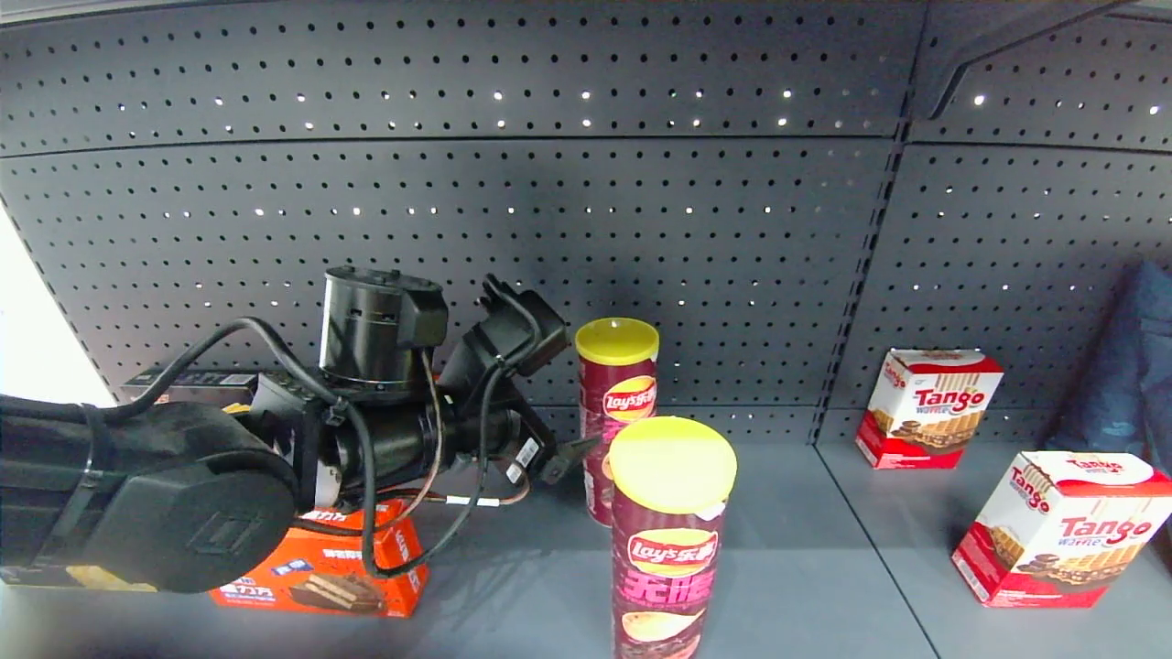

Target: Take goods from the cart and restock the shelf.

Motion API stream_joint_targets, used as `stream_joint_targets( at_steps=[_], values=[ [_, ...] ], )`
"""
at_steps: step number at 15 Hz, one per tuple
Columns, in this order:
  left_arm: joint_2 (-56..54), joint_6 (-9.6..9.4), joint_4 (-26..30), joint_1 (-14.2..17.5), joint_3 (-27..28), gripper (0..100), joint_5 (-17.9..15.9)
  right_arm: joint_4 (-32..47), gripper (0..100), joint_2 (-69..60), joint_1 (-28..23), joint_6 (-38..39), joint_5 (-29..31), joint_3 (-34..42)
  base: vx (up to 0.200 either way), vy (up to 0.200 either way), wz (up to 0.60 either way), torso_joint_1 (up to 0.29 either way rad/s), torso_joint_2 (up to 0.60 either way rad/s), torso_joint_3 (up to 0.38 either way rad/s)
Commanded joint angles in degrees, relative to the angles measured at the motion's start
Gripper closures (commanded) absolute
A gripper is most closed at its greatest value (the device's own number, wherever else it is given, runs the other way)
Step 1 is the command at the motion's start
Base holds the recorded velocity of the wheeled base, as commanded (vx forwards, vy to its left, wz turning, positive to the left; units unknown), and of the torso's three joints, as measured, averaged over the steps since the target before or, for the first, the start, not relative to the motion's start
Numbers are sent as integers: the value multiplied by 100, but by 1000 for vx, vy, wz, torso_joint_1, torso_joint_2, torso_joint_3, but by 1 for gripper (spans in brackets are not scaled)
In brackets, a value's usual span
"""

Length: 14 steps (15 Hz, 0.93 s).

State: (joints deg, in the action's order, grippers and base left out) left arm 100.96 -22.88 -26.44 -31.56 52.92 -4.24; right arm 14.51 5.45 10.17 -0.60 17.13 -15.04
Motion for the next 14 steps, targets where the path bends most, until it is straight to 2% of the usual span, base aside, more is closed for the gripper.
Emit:
stream_joint_targets(
  at_steps=[1, 5, 14],
  values=[
    [187, -6, 7, 10, 105, 0, 2, 0, 0, 9, 3, -2, 1, -7, 0, 0, 0, 0, 0, 0],
    [275, -234, 7, 133, 113, 0, 11, 0, 0, 9, 3, 7, 1, 1, 0, 0, 0, 0, 0, 0],
    [354, -243, -1, 273, 122, 0, 29, 0, 0, 9, 3, 7, 1, 54, 0, 0, 0, 0, 0, 0]
  ],
)
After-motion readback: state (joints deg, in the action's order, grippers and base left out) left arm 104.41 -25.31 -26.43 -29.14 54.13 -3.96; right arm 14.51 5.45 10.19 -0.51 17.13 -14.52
